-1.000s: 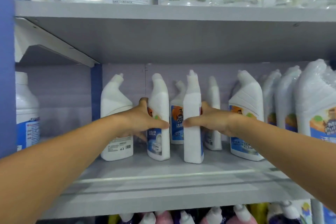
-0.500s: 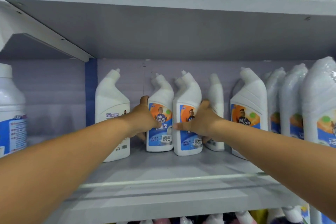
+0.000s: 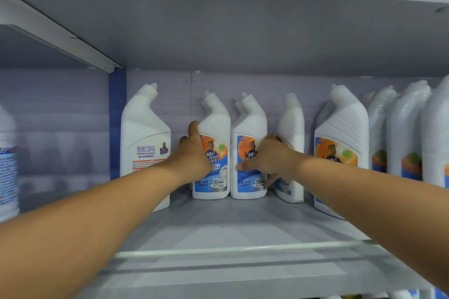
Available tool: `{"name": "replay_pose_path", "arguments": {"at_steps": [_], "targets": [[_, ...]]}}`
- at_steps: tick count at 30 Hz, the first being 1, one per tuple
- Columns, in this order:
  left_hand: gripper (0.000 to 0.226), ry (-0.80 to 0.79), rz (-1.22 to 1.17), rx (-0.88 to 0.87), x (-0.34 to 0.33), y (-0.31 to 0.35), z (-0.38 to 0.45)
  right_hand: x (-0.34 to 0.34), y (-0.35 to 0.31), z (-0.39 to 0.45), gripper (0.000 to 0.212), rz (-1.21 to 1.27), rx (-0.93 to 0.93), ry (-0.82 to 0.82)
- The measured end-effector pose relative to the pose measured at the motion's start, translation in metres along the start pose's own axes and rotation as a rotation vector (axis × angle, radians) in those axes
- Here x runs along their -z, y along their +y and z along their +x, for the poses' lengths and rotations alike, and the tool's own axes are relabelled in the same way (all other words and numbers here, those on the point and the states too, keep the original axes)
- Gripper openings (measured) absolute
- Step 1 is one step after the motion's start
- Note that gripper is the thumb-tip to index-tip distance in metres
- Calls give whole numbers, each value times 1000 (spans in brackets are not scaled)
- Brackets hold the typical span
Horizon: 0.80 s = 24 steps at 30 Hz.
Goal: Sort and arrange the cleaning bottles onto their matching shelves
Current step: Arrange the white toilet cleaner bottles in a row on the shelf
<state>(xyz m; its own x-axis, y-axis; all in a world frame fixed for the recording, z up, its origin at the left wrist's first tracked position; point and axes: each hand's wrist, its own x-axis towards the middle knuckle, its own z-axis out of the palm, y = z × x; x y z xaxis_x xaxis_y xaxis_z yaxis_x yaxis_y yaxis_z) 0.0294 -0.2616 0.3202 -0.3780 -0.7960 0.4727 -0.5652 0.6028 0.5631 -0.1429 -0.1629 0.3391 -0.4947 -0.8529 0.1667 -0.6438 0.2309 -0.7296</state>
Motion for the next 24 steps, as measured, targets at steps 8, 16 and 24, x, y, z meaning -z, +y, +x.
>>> {"name": "replay_pose_path", "arguments": {"at_steps": [8,16,24], "targets": [[87,115,-141,40,-7,-2,3,-10,22,15,69,-69,188,127],[87,126,-162,15,-4,-6,-2,-9,23,14,50,78,147,92],[88,130,-139,27,-5,-5,-2,-12,23,14,44,19,171,152]]}}
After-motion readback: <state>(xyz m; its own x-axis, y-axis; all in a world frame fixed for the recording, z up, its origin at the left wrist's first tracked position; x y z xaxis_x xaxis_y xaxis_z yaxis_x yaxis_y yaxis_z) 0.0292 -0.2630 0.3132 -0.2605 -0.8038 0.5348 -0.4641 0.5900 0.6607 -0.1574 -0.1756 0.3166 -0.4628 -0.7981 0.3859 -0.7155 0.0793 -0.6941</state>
